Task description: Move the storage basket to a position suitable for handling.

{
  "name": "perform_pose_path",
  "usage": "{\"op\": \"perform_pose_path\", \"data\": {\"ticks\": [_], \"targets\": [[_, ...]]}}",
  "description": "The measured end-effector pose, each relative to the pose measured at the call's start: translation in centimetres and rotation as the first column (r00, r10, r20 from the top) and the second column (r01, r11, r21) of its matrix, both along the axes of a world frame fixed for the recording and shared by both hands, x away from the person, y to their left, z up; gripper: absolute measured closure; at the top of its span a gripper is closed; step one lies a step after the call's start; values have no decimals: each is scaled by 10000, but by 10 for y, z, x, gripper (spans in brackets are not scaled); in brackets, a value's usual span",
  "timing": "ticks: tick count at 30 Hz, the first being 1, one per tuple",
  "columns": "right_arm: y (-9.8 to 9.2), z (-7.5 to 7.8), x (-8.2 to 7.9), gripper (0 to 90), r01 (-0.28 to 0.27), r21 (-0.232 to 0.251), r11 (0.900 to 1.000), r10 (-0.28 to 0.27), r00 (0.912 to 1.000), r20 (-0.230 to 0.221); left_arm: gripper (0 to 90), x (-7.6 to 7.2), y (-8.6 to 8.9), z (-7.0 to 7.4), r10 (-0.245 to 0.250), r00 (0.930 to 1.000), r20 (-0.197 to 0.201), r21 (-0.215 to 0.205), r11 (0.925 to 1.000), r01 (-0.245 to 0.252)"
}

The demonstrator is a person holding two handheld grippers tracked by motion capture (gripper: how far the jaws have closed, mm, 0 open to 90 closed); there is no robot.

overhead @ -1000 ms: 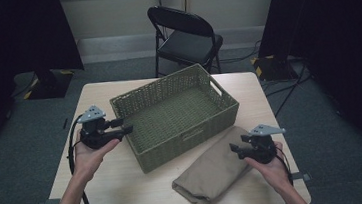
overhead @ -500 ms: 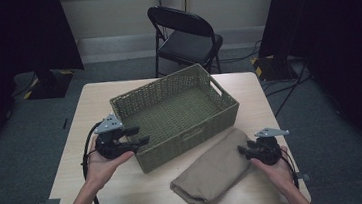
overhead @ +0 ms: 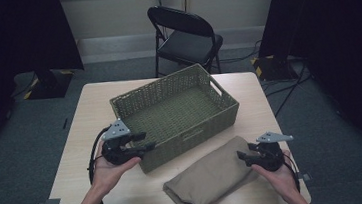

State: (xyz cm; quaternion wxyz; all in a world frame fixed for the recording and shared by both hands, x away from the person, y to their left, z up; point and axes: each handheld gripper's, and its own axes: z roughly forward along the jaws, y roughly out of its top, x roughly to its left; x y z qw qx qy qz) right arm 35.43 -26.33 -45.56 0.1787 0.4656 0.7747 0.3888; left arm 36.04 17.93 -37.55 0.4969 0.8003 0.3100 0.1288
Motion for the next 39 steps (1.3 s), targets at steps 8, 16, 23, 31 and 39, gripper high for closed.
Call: {"op": "perform_pose_path", "data": {"ticks": [8, 16, 23, 31, 39], "targets": [[-5, -3, 29, 446, 211, -198, 9996, -208, 9997, 150, 463, -27, -28, -4, -1112, 9938, -91, 55, 9938, 1113], [1, -16, 26, 426, -58, -505, 9987, 47, 9997, -224, 449, -43, -50, -42, -1540, 9806, -1214, 516, 9856, 1611], [-1, -16, 14, 387, 73, -443, 9990, -91, 9991, -415, 422, -46, -68, -69, -1762, 9659, -1900, 1069, 9742, 1987], [-8, -14, 1, 358, -62, -223, 9997, 53, 9992, -408, 467, -44, -81, -90, -2012, 9511, -2343, 1677, 9553, 2434], [-18, -18, 6, 265, 133, 169, 9998, -121, 9975, -699, 416, -40, -86, -105, -1729, 9497, -2611, 2370, 9422, 2367]]}}
